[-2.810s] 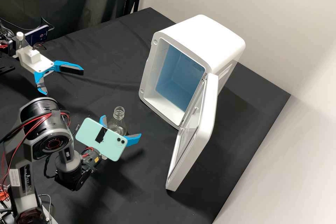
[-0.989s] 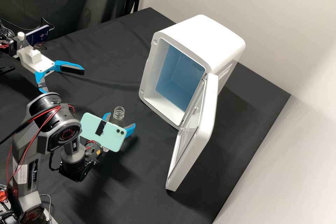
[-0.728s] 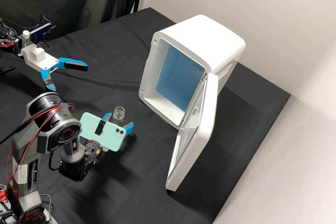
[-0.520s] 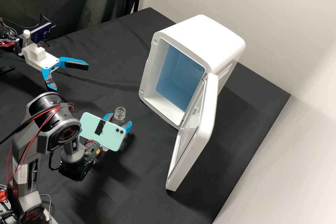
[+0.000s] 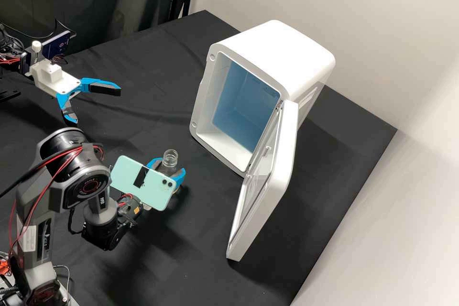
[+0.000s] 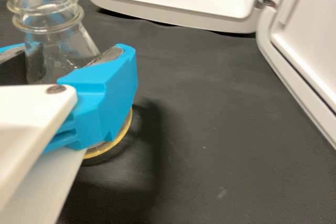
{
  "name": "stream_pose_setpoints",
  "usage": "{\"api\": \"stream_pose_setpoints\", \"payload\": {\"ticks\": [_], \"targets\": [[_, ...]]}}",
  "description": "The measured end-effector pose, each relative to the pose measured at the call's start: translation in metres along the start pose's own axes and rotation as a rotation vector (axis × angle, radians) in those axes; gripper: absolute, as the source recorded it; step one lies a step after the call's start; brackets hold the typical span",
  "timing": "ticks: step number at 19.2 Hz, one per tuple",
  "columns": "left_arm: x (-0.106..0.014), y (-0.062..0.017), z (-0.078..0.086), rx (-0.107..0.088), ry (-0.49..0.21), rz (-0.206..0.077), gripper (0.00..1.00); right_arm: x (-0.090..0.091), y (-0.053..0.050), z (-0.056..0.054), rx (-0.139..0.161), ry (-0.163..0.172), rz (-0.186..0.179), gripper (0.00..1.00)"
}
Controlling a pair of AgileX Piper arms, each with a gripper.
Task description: Place the flask in the incubator
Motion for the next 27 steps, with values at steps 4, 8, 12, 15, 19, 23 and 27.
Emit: {"api": "stream_pose_setpoints", "payload": {"ticks": [4,8,12,15,19,23,27], "targets": [[0.000,0.0000,0.000,0.000,0.000,0.000,1.00,0.000,0.002,0.003,0.003,-0.011,0.010,0.00],[0.000,0.0000,0.000,0.000,0.000,0.000,1.00,-0.001,0.005,0.006,0.017,-0.025,0.022,0.00],[0.000,0.0000,0.000,0.000,0.000,0.000,1.00,-0.010,0.020,0.009,0.047,-0.045,0.091,0.00],[0.000,-0.0002,0.001,0.000,-0.004,-0.001,1.00,-0.022,0.040,0.008,0.086,-0.041,0.188,0.00],[0.000,-0.0002,0.001,0.000,-0.004,-0.001,1.00,-0.034,0.056,0.007,0.111,-0.024,0.260,0.00],[0.000,-0.0002,0.001,0.000,-0.004,-0.001,1.00,-0.045,0.067,0.002,0.111,0.003,0.310,0.00],[0.001,-0.0004,0.002,0.000,-0.008,-0.002,1.00,-0.050,0.072,0.000,0.116,0.013,0.336,0.00]]}}
